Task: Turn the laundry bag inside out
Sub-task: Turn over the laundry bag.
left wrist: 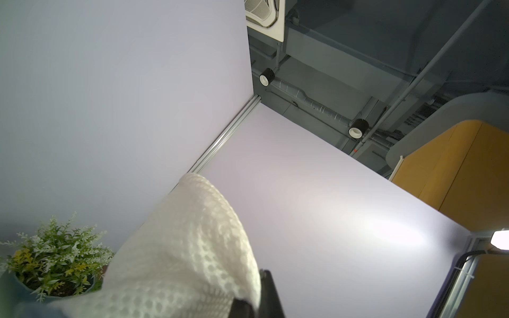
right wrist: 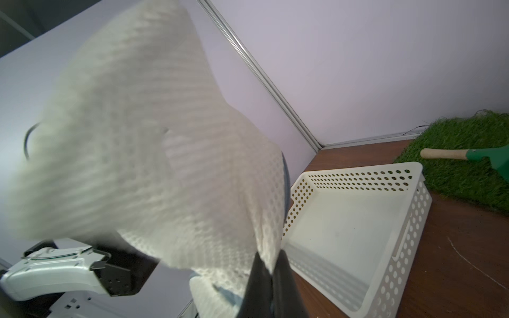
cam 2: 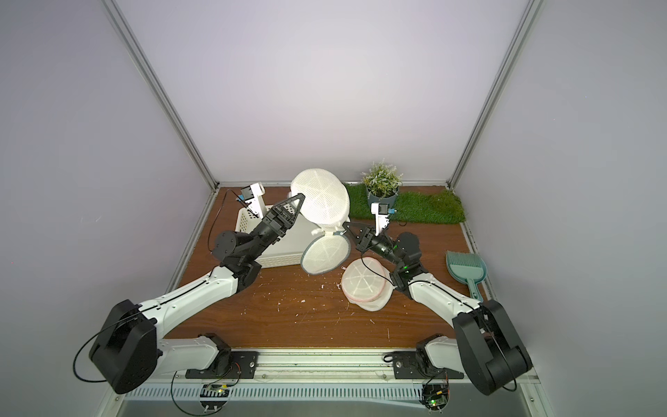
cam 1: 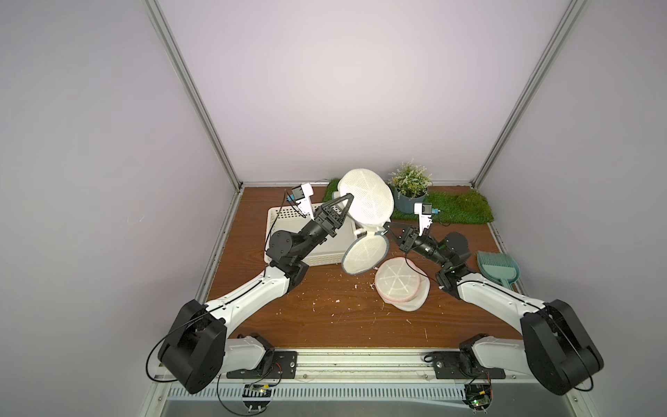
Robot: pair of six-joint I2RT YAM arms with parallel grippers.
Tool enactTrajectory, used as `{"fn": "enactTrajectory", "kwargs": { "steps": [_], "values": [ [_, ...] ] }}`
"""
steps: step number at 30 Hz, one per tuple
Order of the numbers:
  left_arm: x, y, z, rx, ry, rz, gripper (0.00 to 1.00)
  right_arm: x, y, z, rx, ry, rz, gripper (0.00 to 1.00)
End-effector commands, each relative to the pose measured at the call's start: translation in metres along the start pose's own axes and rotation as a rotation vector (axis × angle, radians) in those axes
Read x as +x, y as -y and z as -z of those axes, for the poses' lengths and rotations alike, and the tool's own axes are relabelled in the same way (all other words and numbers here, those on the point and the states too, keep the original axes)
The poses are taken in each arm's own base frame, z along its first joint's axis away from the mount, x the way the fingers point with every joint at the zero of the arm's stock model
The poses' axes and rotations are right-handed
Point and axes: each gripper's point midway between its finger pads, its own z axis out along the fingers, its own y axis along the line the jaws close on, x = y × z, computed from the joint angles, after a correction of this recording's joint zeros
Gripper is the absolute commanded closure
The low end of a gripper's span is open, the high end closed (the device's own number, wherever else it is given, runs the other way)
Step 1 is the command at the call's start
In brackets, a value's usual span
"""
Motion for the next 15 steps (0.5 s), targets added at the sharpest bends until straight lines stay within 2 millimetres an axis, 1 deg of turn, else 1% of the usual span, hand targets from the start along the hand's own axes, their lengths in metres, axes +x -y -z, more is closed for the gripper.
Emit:
{"fn": "enactTrajectory", "kwargs": {
  "steps": [1, 4, 5, 6, 8, 9, 11, 13, 15],
  "values": [
    [-0.040, 0.052, -0.003, 0.155, 0.165, 0.045, 1.00, -0.027, 0.002, -0.001, 0.023, 0.123, 0.130, 1.00],
    [-0.035, 0.041, -0.001, 0.118, 0.188, 0.151, 1.00, -0.042, 0.019, -0.003, 0.143, 0.167, 0.192, 1.00],
    [-0.032, 0.036, 0.000, 0.104, 0.190, 0.185, 1.00, -0.047, 0.020, -0.003, 0.167, 0.176, 0.220, 1.00],
    [-0.030, 0.033, 0.000, 0.093, 0.190, 0.204, 1.00, -0.054, 0.022, -0.002, 0.199, 0.201, 0.242, 0.97],
    [-0.026, 0.027, 0.001, 0.060, 0.178, 0.228, 1.00, -0.063, 0.016, -0.001, 0.208, 0.209, 0.298, 0.81],
    [-0.024, 0.021, 0.001, 0.034, 0.173, 0.238, 1.00, -0.065, 0.012, -0.001, 0.207, 0.203, 0.323, 0.76],
    [-0.021, 0.012, 0.003, -0.023, 0.167, 0.247, 1.00, -0.066, 0.003, 0.002, 0.206, 0.179, 0.382, 0.60],
    [-0.017, -0.001, 0.005, -0.093, 0.156, 0.256, 1.00, -0.062, 0.000, 0.009, 0.224, 0.144, 0.430, 0.46],
    [-0.015, -0.009, 0.009, -0.145, 0.152, 0.245, 1.00, -0.050, 0.001, 0.019, 0.252, 0.086, 0.475, 0.39]
  ]
}}
